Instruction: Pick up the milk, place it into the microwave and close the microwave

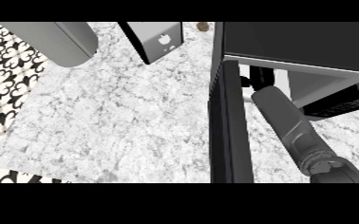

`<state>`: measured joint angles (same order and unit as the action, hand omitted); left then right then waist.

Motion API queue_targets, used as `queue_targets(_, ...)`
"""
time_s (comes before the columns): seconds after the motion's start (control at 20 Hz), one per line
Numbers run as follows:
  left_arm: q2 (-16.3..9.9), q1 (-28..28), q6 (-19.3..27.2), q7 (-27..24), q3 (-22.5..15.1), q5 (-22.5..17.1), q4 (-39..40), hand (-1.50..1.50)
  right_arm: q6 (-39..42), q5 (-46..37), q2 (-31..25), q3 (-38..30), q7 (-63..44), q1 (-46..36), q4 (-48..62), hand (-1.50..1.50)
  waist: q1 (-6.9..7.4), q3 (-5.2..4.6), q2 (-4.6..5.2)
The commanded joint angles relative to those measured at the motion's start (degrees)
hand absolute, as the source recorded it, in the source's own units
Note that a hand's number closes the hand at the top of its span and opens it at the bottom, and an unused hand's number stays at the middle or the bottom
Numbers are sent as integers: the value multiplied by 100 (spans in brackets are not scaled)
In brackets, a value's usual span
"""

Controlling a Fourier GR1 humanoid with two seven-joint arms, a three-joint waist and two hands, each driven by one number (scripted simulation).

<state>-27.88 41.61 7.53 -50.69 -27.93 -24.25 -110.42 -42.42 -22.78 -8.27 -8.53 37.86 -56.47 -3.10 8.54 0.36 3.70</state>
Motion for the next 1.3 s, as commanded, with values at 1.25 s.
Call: queue_targets(1.25, 125, 459, 467, 302, -417, 376, -472, -150, 3740, 1345, 88, -1174, 2609, 1981, -604, -150, -712, -20, -307)
